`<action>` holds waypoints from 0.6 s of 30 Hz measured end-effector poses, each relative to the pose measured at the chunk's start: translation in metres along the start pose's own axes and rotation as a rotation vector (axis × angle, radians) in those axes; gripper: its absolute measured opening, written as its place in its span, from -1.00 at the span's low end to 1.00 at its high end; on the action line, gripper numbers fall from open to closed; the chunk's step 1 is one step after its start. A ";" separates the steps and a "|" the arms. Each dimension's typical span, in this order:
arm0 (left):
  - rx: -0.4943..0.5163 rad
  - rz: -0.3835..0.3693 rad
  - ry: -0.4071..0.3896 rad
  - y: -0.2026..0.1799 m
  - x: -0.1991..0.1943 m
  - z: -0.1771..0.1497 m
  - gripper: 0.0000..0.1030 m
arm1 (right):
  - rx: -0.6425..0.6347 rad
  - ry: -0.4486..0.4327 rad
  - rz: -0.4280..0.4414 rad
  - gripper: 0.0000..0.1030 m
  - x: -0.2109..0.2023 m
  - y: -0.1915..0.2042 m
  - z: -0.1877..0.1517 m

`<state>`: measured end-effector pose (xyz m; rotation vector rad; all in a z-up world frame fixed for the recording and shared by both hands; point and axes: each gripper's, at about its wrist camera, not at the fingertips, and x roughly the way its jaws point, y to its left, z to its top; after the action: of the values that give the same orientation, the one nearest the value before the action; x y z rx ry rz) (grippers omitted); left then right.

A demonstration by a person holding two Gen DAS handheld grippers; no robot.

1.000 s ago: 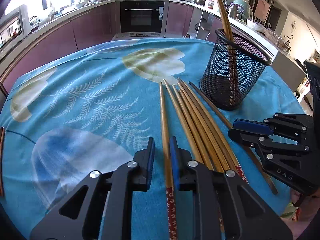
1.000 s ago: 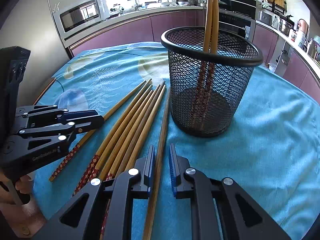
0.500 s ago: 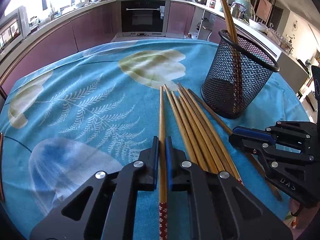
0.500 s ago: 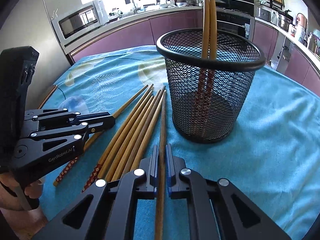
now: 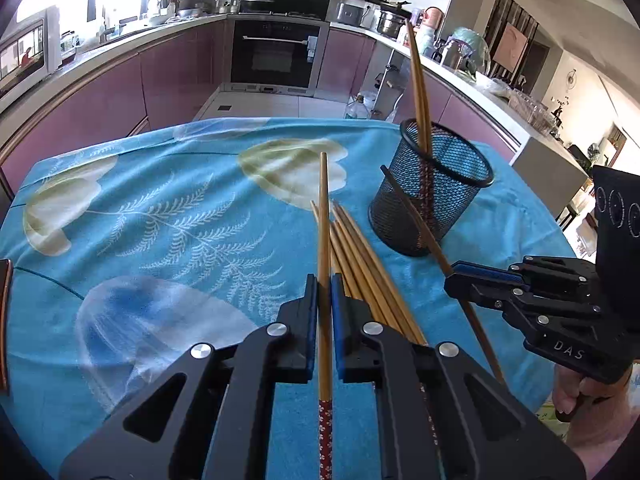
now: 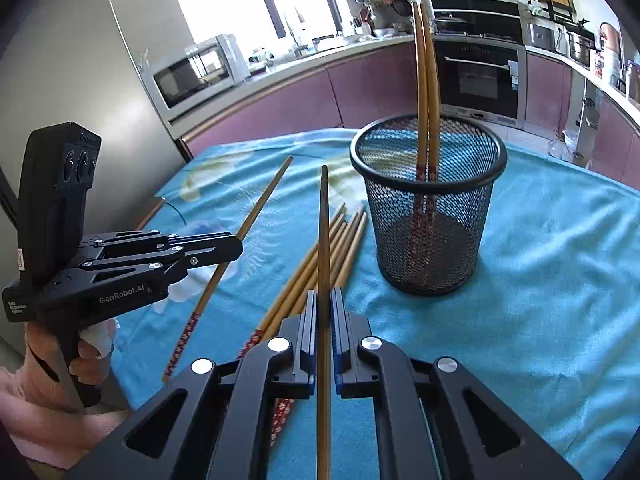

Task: Organize utensils
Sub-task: 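Carry the chopstick with the right tool and drop it into the mesh holder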

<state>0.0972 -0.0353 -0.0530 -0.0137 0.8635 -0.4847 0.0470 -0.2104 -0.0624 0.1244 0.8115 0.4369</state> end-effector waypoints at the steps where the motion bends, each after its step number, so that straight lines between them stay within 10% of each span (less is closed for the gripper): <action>1: 0.002 -0.008 -0.012 -0.001 -0.006 0.001 -0.85 | 0.000 -0.011 0.010 -0.89 -0.003 0.000 0.000; 18: 0.000 -0.148 -0.225 -0.013 -0.095 0.034 -0.85 | 0.003 -0.215 0.041 -0.89 -0.064 -0.006 0.029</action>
<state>0.0647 -0.0131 0.0412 -0.1307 0.6441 -0.6090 0.0309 -0.2410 -0.0010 0.1880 0.5988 0.4521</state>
